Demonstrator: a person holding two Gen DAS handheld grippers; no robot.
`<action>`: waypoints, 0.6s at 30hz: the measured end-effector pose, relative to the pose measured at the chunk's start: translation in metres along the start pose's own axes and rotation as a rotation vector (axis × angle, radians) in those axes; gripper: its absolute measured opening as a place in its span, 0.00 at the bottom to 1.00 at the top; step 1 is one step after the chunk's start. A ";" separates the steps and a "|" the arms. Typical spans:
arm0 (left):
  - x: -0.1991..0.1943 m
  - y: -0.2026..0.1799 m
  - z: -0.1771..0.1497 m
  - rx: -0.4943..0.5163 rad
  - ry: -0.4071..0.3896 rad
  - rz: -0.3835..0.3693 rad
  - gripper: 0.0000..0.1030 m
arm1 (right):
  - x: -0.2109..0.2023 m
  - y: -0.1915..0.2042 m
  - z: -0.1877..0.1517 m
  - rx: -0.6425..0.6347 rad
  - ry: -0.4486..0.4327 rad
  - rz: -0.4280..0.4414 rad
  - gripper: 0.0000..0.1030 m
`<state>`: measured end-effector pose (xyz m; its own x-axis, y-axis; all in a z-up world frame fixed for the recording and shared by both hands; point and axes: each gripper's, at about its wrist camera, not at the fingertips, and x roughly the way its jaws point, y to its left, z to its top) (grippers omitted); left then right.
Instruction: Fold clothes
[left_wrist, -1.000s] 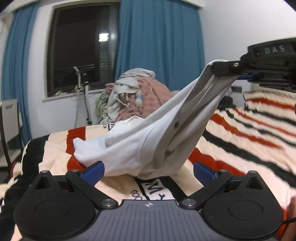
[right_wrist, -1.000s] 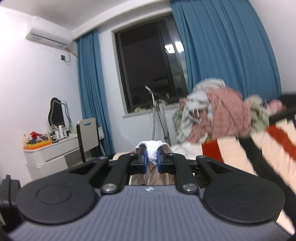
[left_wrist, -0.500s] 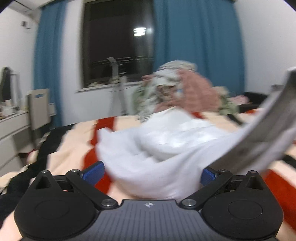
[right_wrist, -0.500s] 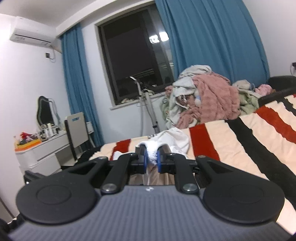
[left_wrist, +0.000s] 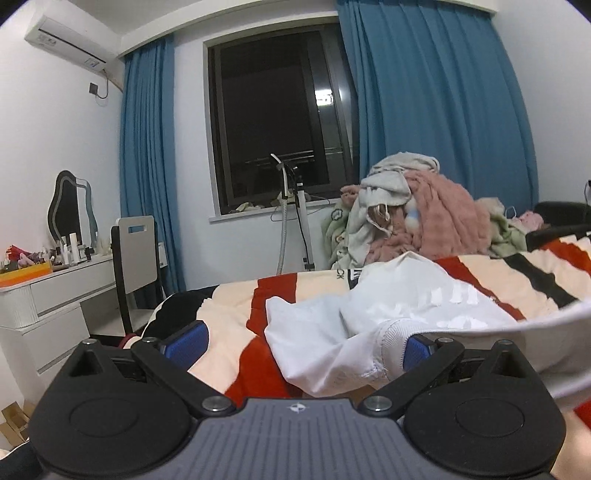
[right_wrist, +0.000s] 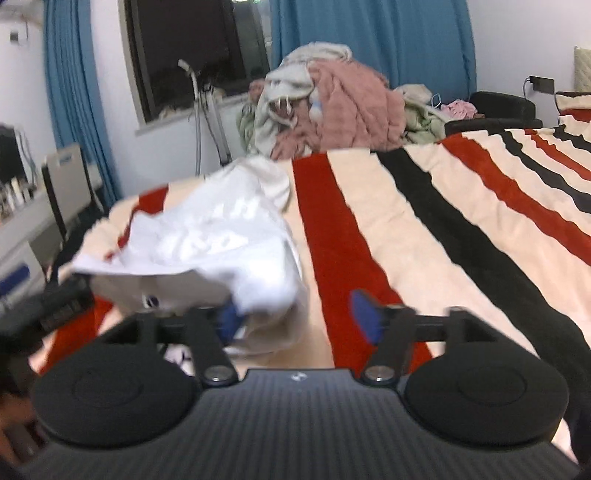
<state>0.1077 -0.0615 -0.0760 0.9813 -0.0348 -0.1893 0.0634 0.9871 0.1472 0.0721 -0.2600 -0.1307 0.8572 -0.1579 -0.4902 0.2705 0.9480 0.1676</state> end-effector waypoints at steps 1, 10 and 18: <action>0.000 0.002 0.001 -0.012 0.010 -0.002 1.00 | 0.001 0.005 -0.001 -0.030 0.009 0.003 0.75; -0.007 0.007 0.004 -0.044 0.028 -0.015 1.00 | -0.004 0.055 -0.007 -0.338 -0.143 -0.083 0.79; -0.001 -0.033 -0.020 0.173 0.062 -0.035 1.00 | -0.033 0.016 0.022 -0.078 -0.328 -0.116 0.79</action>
<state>0.1015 -0.0909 -0.0999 0.9652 -0.0535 -0.2560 0.1326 0.9438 0.3029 0.0573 -0.2455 -0.0933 0.9213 -0.3340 -0.1993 0.3508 0.9348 0.0550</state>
